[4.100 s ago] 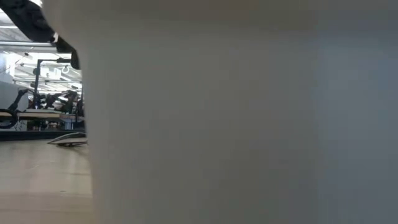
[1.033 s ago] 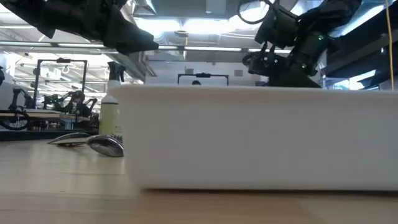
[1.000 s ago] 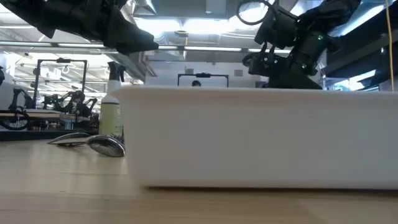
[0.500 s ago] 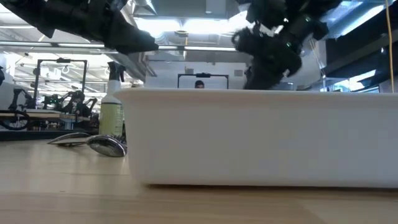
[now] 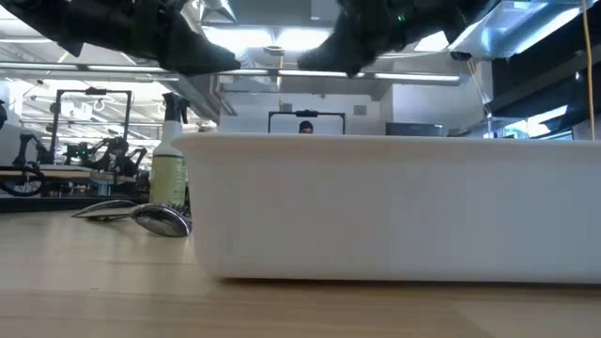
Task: Sort silverware
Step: Put the black spoon into the white silverware tray
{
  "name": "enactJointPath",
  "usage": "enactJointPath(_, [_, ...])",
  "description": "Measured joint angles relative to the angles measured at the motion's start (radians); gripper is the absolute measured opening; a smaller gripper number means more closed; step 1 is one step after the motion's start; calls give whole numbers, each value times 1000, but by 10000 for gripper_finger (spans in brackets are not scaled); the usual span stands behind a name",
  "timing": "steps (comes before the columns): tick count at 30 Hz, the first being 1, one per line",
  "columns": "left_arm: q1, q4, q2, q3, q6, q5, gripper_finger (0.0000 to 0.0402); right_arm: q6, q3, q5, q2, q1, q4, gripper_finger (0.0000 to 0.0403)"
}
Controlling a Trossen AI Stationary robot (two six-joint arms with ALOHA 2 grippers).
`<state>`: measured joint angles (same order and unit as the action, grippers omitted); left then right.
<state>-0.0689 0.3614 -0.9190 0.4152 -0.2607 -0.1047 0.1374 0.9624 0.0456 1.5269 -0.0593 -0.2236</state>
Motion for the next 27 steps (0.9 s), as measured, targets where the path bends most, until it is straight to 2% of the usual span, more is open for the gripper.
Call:
enactJointPath(6, [0,35,1,0,12,0,273,2,-71,-8,-4,0,-259,82])
enactJointPath(12, [0,39,-2,0,40,-3,273,-27,-145,-2,-6,-9,-332,83])
enactJointPath(19, [-5,75,-74,0,79,-5,273,-82,-177,164,-8,-28,-356,83])
enactJointPath(23, [-5,85,-132,0,92,-7,273,-108,-179,174,-8,-40,-215,83])
enactJointPath(27, [-6,40,-170,0,162,-10,273,-52,-179,173,-8,-40,-198,83])
